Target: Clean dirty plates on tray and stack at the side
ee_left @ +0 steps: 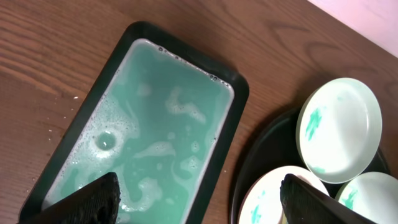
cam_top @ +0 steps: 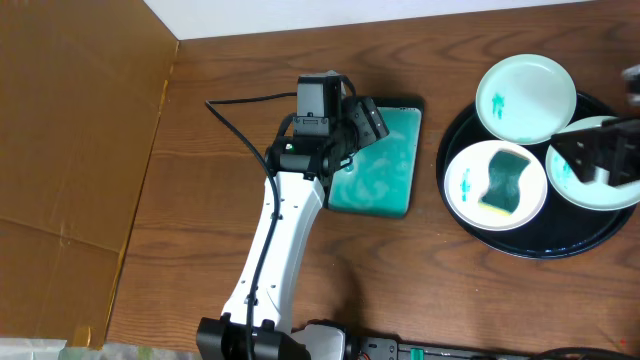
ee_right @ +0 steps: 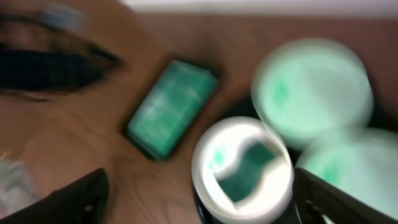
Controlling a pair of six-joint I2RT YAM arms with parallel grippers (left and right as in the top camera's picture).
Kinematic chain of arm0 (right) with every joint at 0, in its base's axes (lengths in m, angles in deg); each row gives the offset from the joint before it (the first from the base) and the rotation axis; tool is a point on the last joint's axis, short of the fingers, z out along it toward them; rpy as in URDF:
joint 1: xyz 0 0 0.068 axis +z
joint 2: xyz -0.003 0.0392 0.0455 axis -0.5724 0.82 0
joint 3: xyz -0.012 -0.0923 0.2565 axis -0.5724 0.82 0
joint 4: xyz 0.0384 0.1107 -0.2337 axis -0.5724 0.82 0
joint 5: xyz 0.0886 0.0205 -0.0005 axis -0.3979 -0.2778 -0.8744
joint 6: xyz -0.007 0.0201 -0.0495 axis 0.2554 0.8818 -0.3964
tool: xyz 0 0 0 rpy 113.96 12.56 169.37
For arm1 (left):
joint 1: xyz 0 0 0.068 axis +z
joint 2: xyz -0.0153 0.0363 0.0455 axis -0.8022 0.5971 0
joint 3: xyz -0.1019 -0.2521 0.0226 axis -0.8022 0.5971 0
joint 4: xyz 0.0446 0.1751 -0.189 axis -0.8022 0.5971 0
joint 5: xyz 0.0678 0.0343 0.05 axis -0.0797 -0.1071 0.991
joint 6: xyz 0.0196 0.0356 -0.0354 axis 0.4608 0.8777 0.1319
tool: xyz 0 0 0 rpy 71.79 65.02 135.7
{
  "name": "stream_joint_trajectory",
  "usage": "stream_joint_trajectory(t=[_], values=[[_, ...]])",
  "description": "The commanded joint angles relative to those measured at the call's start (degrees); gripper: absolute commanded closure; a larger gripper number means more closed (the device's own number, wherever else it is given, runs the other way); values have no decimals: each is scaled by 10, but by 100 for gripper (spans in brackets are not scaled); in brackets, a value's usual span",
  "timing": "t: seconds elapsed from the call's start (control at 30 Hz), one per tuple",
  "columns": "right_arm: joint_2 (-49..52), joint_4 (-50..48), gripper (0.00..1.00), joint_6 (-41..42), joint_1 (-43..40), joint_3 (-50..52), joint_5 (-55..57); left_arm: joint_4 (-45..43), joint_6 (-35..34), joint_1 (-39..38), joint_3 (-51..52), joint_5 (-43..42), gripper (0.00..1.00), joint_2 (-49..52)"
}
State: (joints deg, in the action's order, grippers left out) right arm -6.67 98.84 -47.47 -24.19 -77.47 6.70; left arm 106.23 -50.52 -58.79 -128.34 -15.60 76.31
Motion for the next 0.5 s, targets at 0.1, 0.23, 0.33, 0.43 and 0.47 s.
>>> stream_joint_trajectory(t=[0.1,0.23,0.33,0.43,0.47], values=[[169,11,50,70,90,-5,168,6,6,1,-1,3,17,2],[247,23,69,120,99,-5,225,8,5,1,-1,3,17,2],[287,37,75,123,99,-5,218,8,5,1,-1,3,17,2],[308,50,69,123,104,-4,218,8,5,1,-1,3,17,2],[314,51,66,123,106,-3,218,8,5,1,-1,3,17,2]])
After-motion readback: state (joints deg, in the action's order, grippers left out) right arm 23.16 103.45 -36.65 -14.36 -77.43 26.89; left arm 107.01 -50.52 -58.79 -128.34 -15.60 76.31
